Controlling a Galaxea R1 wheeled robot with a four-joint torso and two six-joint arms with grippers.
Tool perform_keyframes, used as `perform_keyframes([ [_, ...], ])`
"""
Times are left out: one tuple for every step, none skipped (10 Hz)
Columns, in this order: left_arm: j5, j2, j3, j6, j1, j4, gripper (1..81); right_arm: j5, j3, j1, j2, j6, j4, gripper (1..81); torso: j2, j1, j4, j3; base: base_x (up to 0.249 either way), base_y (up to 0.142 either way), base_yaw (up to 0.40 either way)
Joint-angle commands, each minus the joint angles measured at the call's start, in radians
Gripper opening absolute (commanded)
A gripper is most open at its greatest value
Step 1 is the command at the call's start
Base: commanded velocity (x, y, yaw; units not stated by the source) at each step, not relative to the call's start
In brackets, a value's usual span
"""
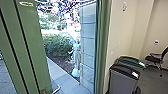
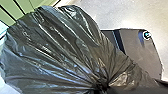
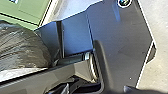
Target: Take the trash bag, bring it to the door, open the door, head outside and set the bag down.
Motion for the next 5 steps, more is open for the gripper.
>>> perform_keyframes([
  [0.051, -0.004, 0.002, 0.010, -0.060, 0.013, 1.0, -0.058, 0.002, 0.040, 0.009, -0.006, -0.006, 81.1, 0.000, 0.000, 0.000, 0.000, 0.000, 0.000, 0.000],
  [0.051, -0.004, 0.002, 0.010, -0.060, 0.013, 1.0, -0.058, 0.002, 0.038, 0.009, -0.006, -0.006, 81.1, 0.000, 0.000, 0.000, 0.000, 0.000, 0.000, 0.000],
  [0.053, -0.004, 0.002, 0.010, -0.060, 0.013, 1.0, -0.058, 0.002, 0.040, 0.009, -0.006, -0.006, 81.1, 0.000, 0.000, 0.000, 0.000, 0.000, 0.000, 0.000],
  [0.053, -0.004, 0.002, 0.010, -0.060, 0.014, 1.0, -0.058, 0.002, 0.040, 0.009, -0.008, -0.006, 81.1, 0.000, 0.000, 0.000, 0.000, 0.000, 0.000, 0.098],
  [0.053, -0.004, 0.002, 0.010, -0.060, 0.016, 1.0, -0.058, 0.002, 0.038, 0.009, -0.008, -0.006, 81.1, 0.000, 0.000, 0.000, 0.000, 0.000, 0.000, 0.105],
])
